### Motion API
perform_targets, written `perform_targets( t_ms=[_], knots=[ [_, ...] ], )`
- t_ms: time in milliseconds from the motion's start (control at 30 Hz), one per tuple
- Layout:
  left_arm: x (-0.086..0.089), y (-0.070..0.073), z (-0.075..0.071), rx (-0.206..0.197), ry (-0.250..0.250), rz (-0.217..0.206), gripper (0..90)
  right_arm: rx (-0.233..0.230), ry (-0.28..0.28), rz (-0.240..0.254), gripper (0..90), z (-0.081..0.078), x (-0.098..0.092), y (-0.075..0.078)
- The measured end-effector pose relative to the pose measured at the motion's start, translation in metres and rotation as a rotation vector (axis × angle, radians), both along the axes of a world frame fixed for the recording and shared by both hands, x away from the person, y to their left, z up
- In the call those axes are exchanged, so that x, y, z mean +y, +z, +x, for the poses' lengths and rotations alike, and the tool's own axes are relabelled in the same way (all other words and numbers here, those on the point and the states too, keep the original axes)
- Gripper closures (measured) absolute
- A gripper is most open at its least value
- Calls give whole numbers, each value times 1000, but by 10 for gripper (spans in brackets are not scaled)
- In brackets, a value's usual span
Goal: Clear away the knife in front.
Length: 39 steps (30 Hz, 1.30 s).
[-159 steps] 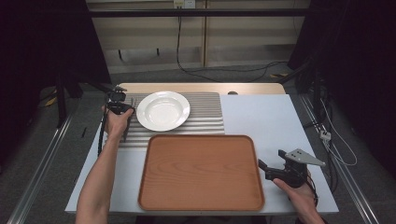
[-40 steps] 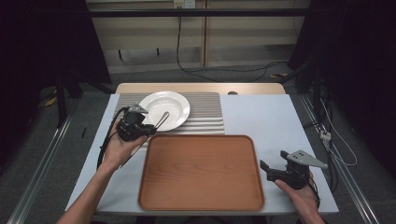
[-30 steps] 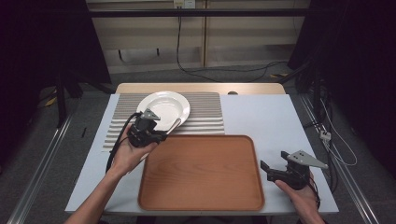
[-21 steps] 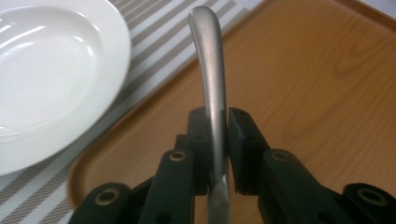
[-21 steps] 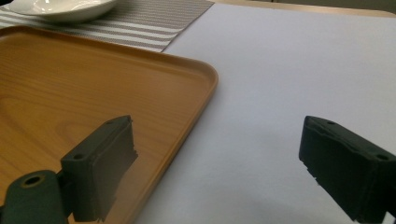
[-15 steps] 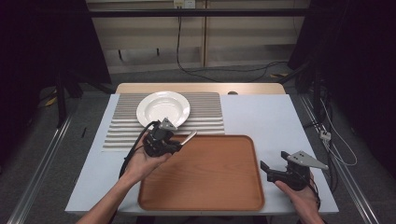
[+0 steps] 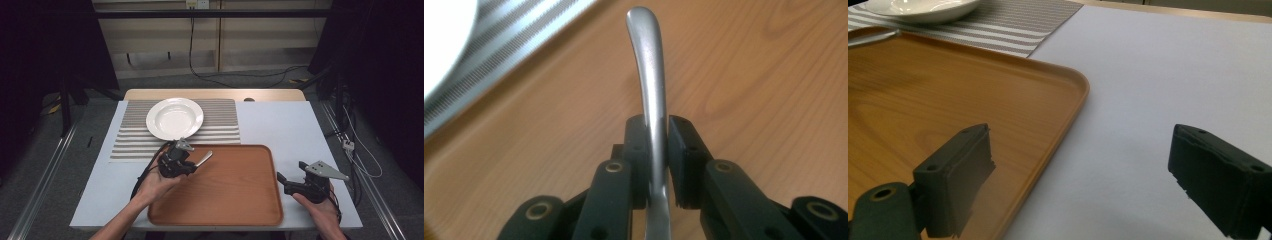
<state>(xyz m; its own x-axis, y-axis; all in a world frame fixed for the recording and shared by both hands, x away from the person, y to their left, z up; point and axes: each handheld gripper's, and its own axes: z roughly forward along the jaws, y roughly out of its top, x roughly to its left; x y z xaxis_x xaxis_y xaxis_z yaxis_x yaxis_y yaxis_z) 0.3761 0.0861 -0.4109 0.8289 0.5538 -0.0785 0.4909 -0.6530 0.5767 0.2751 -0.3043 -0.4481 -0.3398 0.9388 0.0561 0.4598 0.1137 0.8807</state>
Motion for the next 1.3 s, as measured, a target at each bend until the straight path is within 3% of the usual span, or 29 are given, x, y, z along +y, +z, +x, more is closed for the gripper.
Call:
perform_targets(
  t_ms=[333,533,800,1133,1300],
  knots=[
    [-16,-15,-1,25,-26,31,800,0,3,-1,105,-1,0,0],
    [-20,-19,0,37,-23,28,799,-1,4,-1,105,-1,0,0],
    [-20,-23,1,53,-16,39,799,-1,6,-3,105,-1,0,1],
    [-16,-25,-1,61,4,19,795,-2,13,-2,105,-1,0,0],
    [-13,-25,-5,50,1,20,791,-3,16,0,105,0,0,1]
  ],
)
